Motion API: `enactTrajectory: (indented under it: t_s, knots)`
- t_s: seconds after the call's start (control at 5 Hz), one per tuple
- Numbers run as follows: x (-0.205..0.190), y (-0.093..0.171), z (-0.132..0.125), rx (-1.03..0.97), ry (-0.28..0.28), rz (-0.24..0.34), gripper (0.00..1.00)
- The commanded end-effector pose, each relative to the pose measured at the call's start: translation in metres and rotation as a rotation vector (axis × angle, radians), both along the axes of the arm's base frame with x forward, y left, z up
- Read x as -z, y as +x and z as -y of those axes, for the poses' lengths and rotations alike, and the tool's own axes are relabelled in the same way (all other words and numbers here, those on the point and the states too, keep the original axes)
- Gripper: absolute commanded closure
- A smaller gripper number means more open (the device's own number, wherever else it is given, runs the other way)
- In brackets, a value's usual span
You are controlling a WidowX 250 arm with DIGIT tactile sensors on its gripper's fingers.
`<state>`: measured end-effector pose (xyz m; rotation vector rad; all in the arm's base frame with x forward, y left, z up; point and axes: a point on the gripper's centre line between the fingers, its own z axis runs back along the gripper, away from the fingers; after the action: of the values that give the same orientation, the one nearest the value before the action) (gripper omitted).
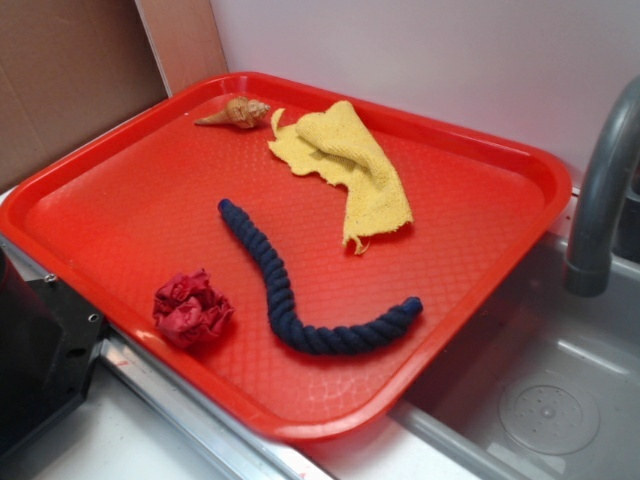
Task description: Grab the blue rope.
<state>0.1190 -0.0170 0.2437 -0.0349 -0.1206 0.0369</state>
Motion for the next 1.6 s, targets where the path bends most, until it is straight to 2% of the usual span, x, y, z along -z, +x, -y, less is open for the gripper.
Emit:
enactTrajectory:
  t_s: [0.0,0.2,0.4,0.6,0.8,1.2,1.4]
  knots:
    - [0.0,0.0,0.0,0.0,0.0,0.0,0.0]
    - [0.05,0.024,0.024,-0.252,-0.089,-0.057,0.0]
    - [0.092,0.04,0.047,-0.36,-0.163,-0.008,0.0]
    - [0.123,0.055,0.067,-0.379,-0.172,0.044,0.0]
    - [0.155,0.059,0.069,-0.395,-0.151,0.01,0.0]
    - [0.206,0.065,0.064,-0.424,-0.024,-0.054,0.0]
    - [0.228,0.06,0.057,-0.455,0.009,-0.082,0.0]
